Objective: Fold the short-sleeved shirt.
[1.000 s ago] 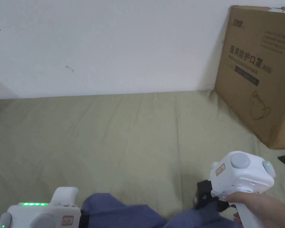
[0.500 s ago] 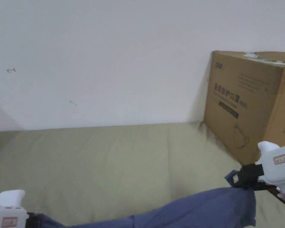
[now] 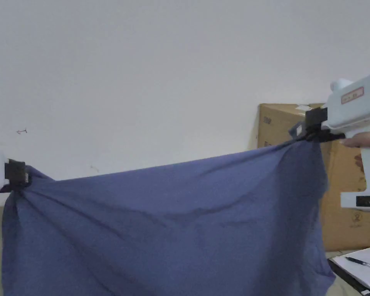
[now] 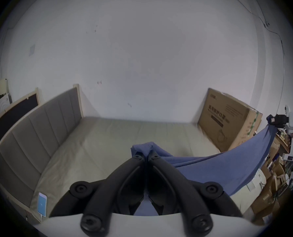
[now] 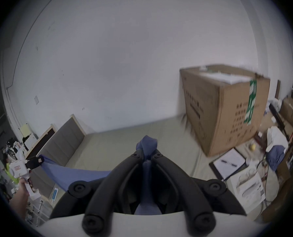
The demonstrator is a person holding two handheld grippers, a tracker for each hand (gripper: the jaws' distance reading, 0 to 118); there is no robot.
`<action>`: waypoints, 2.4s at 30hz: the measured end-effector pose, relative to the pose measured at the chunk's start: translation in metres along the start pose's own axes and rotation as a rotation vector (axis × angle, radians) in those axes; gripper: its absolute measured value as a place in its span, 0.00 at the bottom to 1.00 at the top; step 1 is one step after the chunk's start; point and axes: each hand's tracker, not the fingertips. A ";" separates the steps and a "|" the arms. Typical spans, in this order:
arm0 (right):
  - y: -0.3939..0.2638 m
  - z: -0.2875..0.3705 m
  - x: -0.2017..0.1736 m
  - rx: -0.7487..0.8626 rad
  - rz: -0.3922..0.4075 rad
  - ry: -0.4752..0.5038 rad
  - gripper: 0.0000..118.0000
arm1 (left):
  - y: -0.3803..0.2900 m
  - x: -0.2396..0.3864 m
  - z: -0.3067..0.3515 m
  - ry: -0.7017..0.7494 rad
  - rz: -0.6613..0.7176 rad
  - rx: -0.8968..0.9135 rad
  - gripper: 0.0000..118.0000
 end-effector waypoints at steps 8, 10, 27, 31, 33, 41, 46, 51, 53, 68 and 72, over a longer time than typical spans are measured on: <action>0.075 -0.019 -0.048 0.191 0.113 -0.070 0.05 | 0.051 0.007 -0.022 0.081 -0.013 0.139 0.00; 0.082 -0.018 -0.064 0.237 0.132 -0.094 0.05 | 0.058 0.008 -0.031 0.087 -0.010 0.163 0.00; -0.076 -0.058 -0.004 0.031 0.207 -0.112 0.05 | -0.100 0.022 -0.114 -0.039 -0.034 -0.133 0.00; -0.202 -0.049 0.039 -0.139 0.177 -0.122 0.05 | -0.212 0.015 -0.102 -0.089 -0.004 -0.302 0.00; -0.255 -0.024 0.055 -0.190 0.172 -0.079 0.05 | -0.251 0.012 -0.082 -0.114 -0.002 -0.392 0.00; -0.374 0.082 0.080 -0.341 0.045 -0.078 0.05 | -0.344 0.003 0.031 -0.158 -0.054 -0.517 0.00; -0.412 0.069 0.096 -0.473 -0.011 -0.147 0.05 | -0.373 -0.018 0.030 -0.086 0.042 -0.632 0.01; -0.442 0.026 0.112 -0.605 -0.031 -0.254 0.05 | -0.391 -0.020 0.007 -0.039 0.035 -0.701 0.09; -0.447 0.017 0.113 -0.625 -0.041 -0.291 0.13 | -0.397 -0.023 -0.002 0.016 0.006 -0.762 0.21; -0.365 0.115 0.046 -0.015 -0.037 -0.073 0.95 | -0.295 -0.010 0.098 -0.088 0.120 -0.099 0.96; -0.328 0.119 0.022 0.110 0.004 -0.020 0.07 | -0.287 0.007 0.100 -0.013 0.046 -0.028 0.00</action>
